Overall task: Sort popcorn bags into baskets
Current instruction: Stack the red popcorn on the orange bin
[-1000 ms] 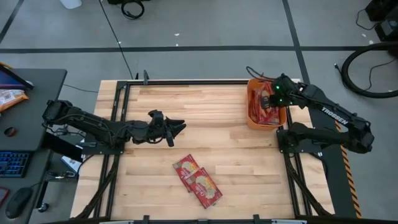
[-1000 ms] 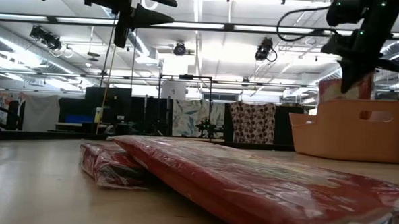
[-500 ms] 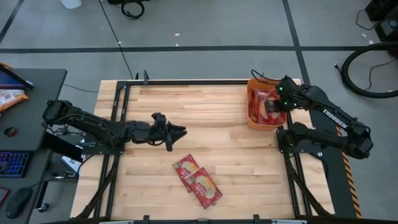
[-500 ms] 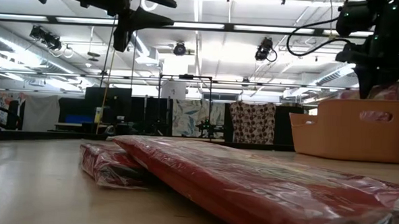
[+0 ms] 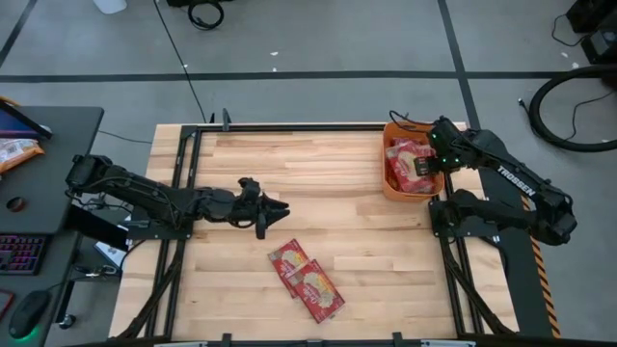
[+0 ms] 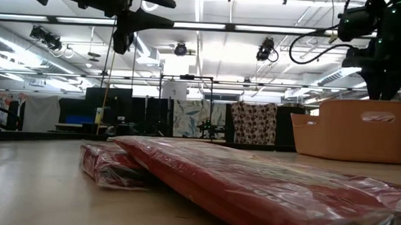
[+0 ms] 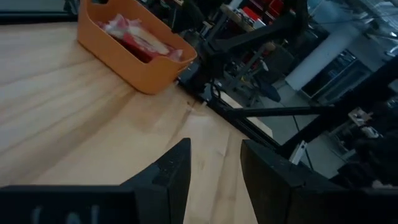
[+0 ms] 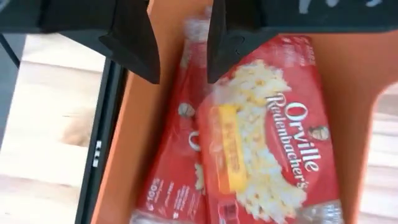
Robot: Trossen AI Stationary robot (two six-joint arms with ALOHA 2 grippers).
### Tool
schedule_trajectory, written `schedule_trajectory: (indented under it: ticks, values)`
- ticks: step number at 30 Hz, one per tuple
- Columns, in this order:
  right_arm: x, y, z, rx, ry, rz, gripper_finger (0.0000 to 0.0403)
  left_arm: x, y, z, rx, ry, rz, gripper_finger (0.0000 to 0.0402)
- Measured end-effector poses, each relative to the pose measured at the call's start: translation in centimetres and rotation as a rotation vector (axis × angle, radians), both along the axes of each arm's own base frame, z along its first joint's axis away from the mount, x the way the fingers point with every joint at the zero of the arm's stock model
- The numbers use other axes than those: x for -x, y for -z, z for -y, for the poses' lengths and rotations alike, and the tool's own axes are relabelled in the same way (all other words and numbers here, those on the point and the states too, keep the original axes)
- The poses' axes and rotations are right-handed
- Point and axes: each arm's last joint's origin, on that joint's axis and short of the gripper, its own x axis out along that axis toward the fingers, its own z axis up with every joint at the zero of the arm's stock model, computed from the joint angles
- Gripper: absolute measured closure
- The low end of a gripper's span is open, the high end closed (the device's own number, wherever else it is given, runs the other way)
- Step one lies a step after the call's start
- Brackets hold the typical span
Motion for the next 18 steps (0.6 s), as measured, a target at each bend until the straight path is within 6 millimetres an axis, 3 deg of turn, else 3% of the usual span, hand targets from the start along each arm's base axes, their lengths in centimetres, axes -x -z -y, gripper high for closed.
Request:
schedule_trajectory:
  ticks: [4, 9, 18]
  values:
    - [-0.4, -1.2, 0.3, 0.033, -0.036, 0.047, 0.0265, 0.1, 0.7, 0.2, 0.001, 0.065, -0.08, 0.0257]
    - [-1.9, -3.1, 0.3, 0.103, -0.227, 0.219, 0.0266, 0.8, 2.3, 1.1, 0.008, 0.187, -0.255, 0.0257]
    - [-4.3, -4.4, -0.4, 0.255, -0.446, 0.349, 0.0266, -0.2, 1.6, 4.4, -0.119, 0.376, -0.442, 0.0257]
